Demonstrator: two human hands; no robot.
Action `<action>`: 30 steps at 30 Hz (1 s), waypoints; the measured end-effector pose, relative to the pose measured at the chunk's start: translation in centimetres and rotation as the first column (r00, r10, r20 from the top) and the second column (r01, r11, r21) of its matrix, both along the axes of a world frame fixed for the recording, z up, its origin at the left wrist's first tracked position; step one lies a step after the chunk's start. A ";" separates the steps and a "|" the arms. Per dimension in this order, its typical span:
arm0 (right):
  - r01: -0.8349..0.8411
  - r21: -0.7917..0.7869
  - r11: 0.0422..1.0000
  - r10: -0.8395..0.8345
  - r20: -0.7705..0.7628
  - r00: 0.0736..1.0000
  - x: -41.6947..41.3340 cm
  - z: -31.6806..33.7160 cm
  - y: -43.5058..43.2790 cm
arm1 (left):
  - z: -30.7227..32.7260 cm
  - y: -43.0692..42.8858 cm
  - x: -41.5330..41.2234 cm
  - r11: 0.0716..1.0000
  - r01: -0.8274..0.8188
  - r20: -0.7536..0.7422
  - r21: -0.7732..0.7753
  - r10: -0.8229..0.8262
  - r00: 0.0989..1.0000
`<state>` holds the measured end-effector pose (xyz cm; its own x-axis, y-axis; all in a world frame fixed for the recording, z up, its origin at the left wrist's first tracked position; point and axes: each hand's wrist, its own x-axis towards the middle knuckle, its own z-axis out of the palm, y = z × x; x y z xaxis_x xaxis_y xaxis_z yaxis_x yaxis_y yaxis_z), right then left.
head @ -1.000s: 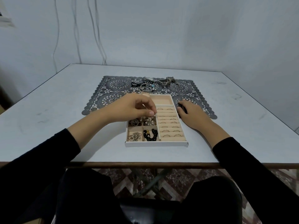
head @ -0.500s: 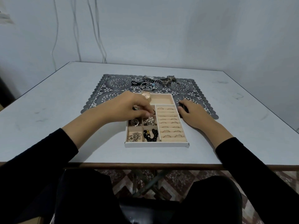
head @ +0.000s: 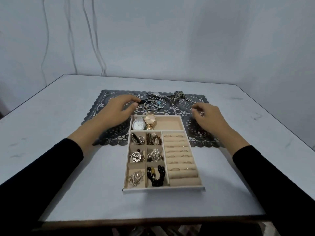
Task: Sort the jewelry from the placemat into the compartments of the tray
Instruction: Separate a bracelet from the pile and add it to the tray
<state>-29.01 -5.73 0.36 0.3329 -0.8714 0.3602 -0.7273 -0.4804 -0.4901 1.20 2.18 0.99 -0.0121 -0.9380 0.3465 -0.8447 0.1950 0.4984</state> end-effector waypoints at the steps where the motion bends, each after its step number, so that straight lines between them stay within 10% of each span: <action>1: -0.003 0.000 1.000 0.003 0.008 1.000 0.4 -0.1 -0.7 | -0.3 -0.8 0.4 1.000 0.000 0.038 0.009 0.000 0.999; 13: -0.025 0.059 0.998 0.038 -0.233 0.972 4.2 -2.2 -7.4 | -1.6 -6.5 2.3 0.987 0.074 0.200 0.143 -0.102 0.975; 30: -0.394 -0.113 0.912 0.398 0.008 0.917 8.3 -1.0 -8.3 | -0.6 -8.7 1.9 0.960 0.280 0.108 -0.006 -0.277 0.955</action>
